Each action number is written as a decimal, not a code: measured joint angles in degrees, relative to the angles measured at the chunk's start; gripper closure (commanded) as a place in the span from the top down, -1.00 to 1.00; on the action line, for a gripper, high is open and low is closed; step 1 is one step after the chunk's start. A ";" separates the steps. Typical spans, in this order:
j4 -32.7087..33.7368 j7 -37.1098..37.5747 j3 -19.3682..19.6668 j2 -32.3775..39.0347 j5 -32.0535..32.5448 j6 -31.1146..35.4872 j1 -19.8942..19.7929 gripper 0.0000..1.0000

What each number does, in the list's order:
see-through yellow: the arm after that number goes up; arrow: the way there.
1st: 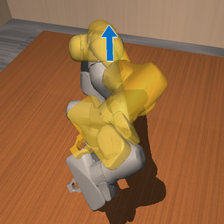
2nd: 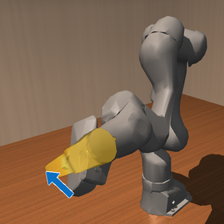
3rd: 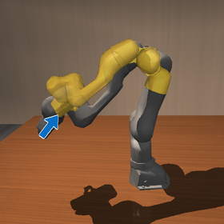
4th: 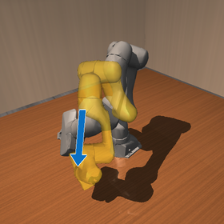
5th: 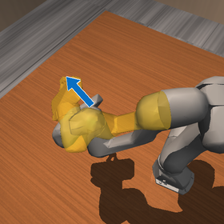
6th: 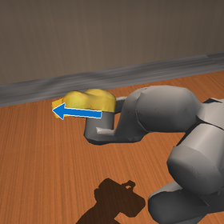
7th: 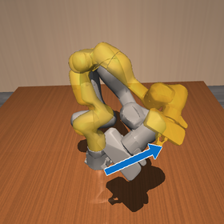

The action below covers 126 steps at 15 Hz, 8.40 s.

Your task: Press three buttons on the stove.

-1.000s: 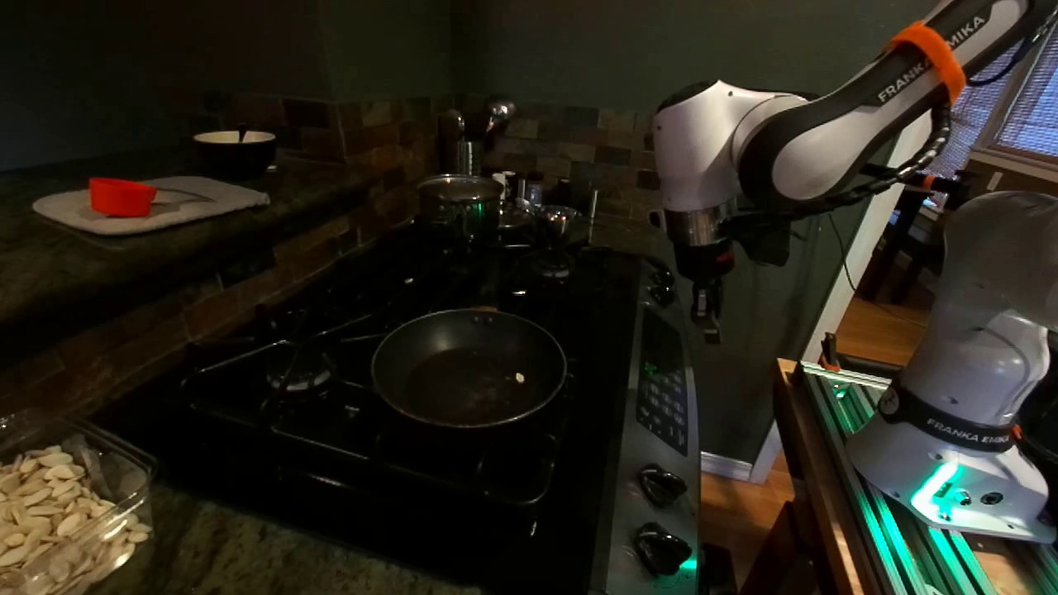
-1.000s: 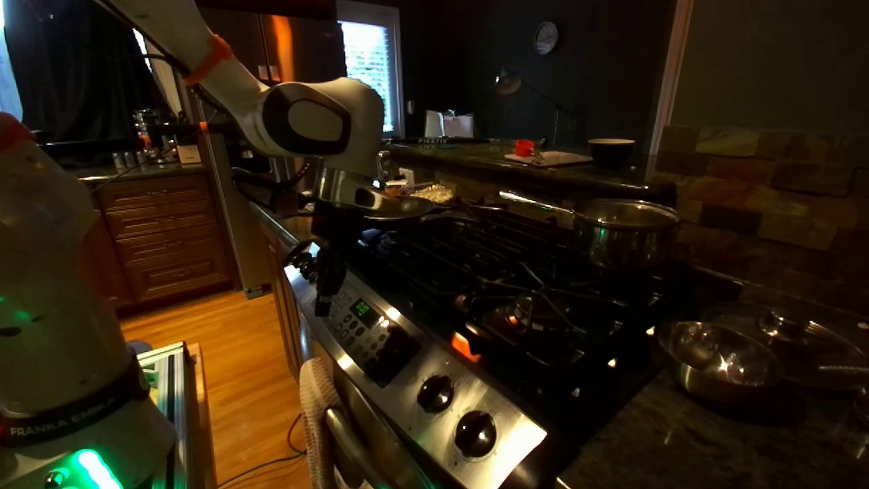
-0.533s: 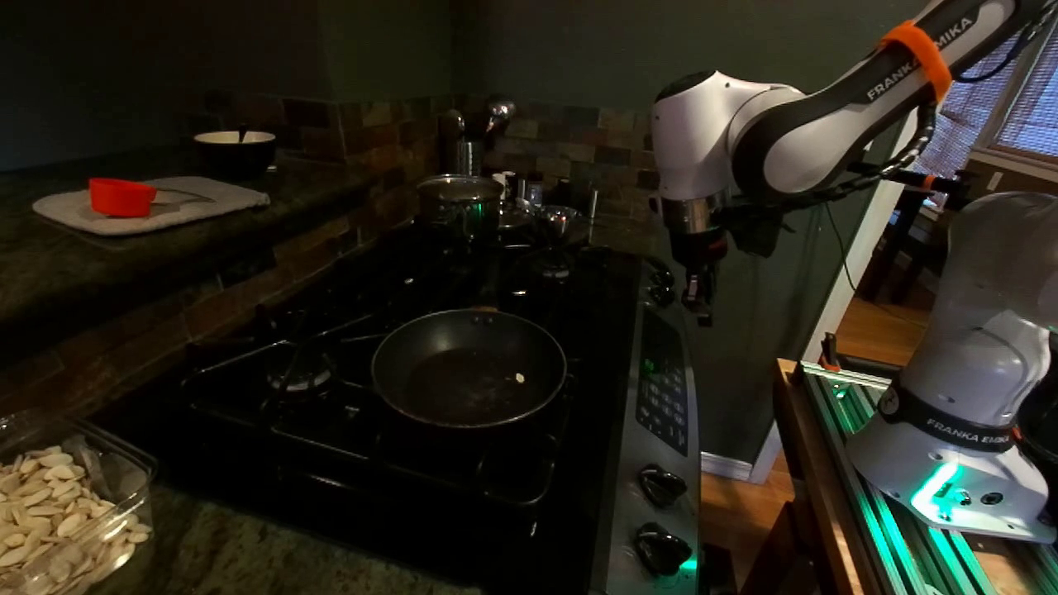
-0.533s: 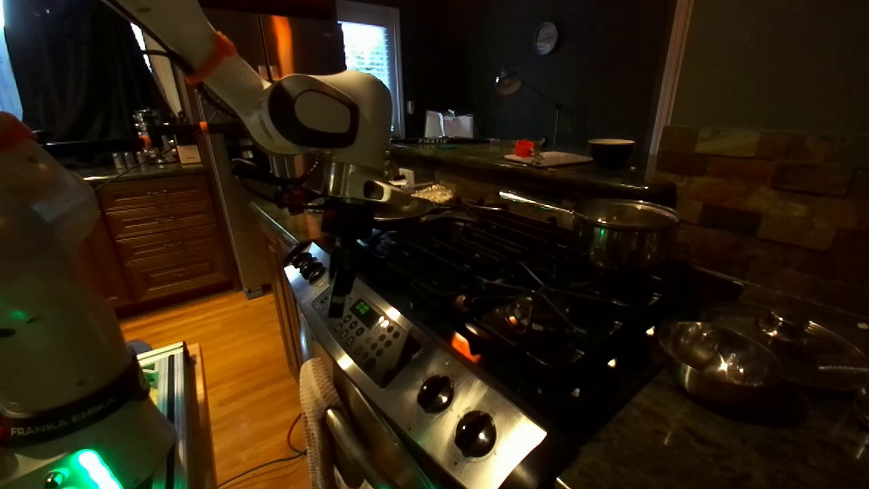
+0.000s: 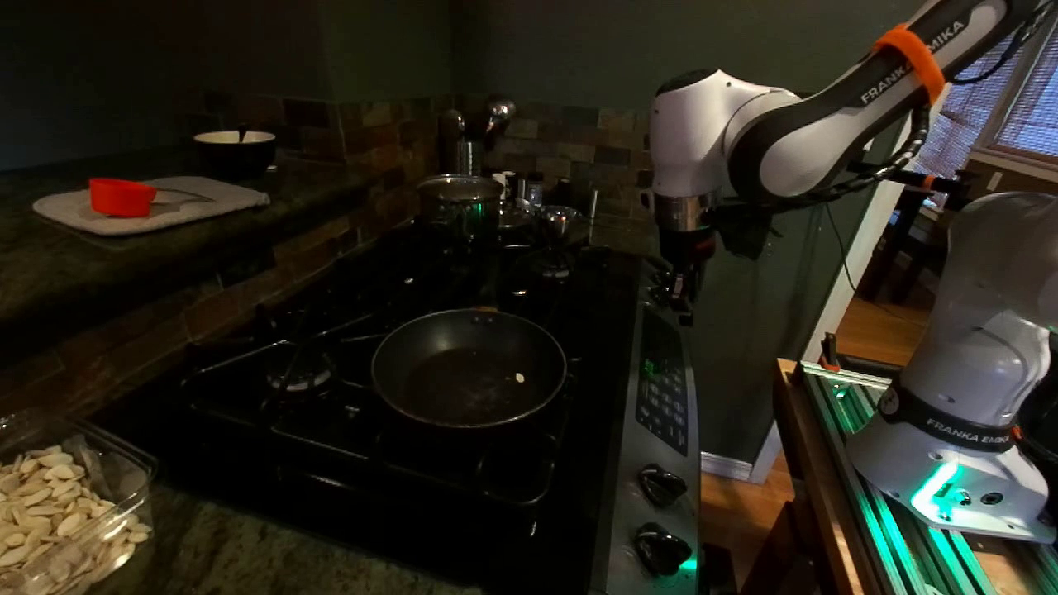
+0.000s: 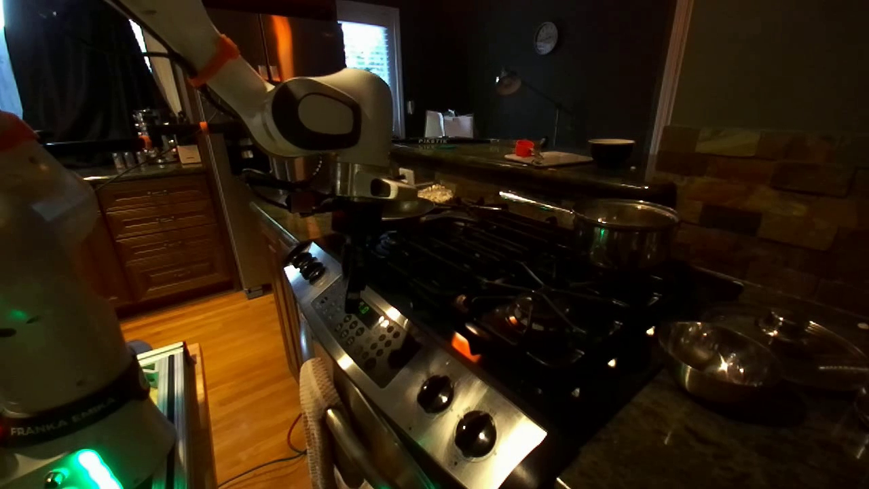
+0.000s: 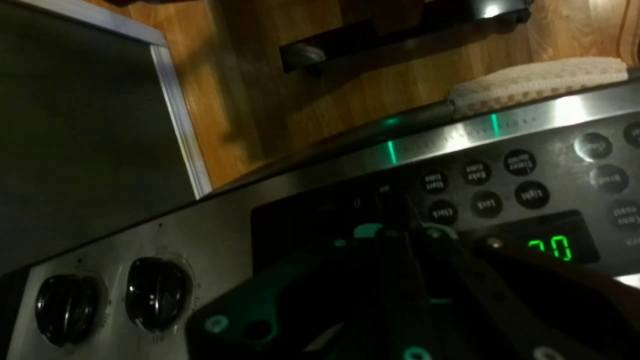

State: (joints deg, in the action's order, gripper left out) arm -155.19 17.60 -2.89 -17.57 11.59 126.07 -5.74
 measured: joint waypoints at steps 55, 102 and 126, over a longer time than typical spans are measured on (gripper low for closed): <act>5.27 -4.90 4.72 6.12 -0.55 -4.98 -0.44 -1.00; 5.85 -23.34 7.25 4.32 -4.44 -1.59 1.70 -0.19; 4.40 -29.98 8.25 -16.10 -17.37 -5.33 7.23 1.00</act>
State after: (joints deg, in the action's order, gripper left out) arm -150.79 -12.38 5.36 -33.67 -5.78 120.75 1.48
